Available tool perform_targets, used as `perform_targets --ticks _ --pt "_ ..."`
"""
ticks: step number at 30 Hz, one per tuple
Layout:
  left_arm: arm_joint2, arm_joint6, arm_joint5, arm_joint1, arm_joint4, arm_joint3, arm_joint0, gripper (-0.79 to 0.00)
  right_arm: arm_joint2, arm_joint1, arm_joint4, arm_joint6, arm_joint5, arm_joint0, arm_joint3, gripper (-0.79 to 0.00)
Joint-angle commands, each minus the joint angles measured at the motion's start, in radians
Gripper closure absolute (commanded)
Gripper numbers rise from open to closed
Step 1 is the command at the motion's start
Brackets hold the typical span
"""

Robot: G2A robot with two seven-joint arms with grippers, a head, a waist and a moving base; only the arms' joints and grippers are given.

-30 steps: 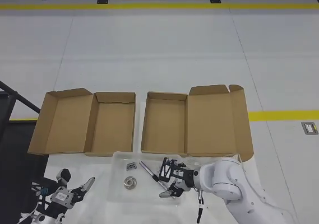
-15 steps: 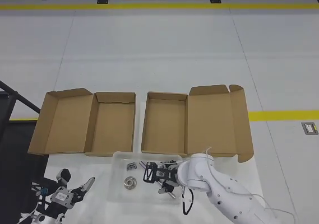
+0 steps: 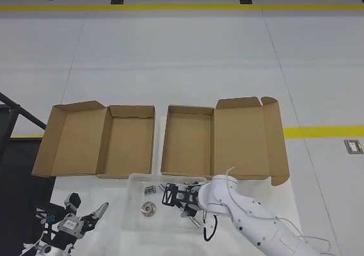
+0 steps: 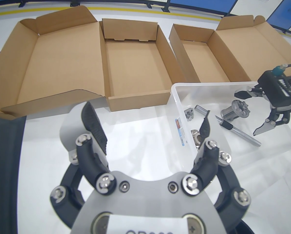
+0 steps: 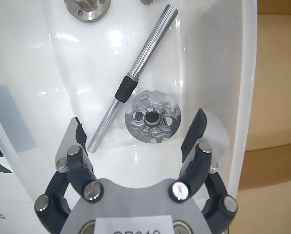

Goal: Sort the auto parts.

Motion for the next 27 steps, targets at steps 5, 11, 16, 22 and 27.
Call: perform_targets --ticks 5,11,16,22,27 --pt "0.000 0.000 0.000 0.000 0.000 0.000 0.000 -0.785 -0.010 -0.014 -0.015 0.004 0.026 0.015 0.032 -0.603" --pt "0.000 0.000 0.000 0.000 0.000 0.000 0.000 -0.785 -0.015 -0.026 -0.046 0.006 0.075 0.016 0.048 -0.610" --pt "0.000 0.000 0.000 0.000 0.000 0.000 0.000 -0.785 -0.020 -0.037 -0.063 0.007 0.104 0.019 0.054 -0.296" --pt "0.000 0.000 0.000 0.000 0.000 0.000 0.000 -0.785 -0.007 -0.036 -0.099 0.024 0.134 -0.005 -0.010 0.000" --pt "0.000 0.000 0.000 0.000 0.000 0.000 0.000 -0.785 0.029 -0.020 -0.141 0.052 0.135 -0.046 -0.152 0.000"
